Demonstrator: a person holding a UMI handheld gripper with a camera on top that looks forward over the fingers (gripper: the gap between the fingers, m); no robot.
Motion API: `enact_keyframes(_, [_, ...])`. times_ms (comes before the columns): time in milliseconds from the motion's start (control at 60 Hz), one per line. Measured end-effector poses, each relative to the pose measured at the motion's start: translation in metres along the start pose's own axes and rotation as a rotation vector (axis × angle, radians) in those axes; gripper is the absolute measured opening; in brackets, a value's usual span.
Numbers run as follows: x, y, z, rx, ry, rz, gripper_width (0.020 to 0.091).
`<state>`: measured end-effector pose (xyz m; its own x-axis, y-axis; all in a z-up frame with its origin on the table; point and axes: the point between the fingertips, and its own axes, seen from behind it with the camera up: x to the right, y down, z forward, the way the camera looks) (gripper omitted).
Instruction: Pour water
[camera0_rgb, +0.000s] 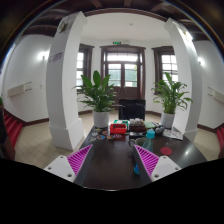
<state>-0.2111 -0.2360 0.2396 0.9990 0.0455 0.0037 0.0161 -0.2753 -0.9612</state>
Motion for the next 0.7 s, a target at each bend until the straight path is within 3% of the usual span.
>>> enact_keyframes(350, [0.095,0.076,0.041,-0.052,0.169,0.044,0.0826])
enact_keyframes(700, [0.143,0.077,0.13,-0.005,0.137,0.025,0.0825])
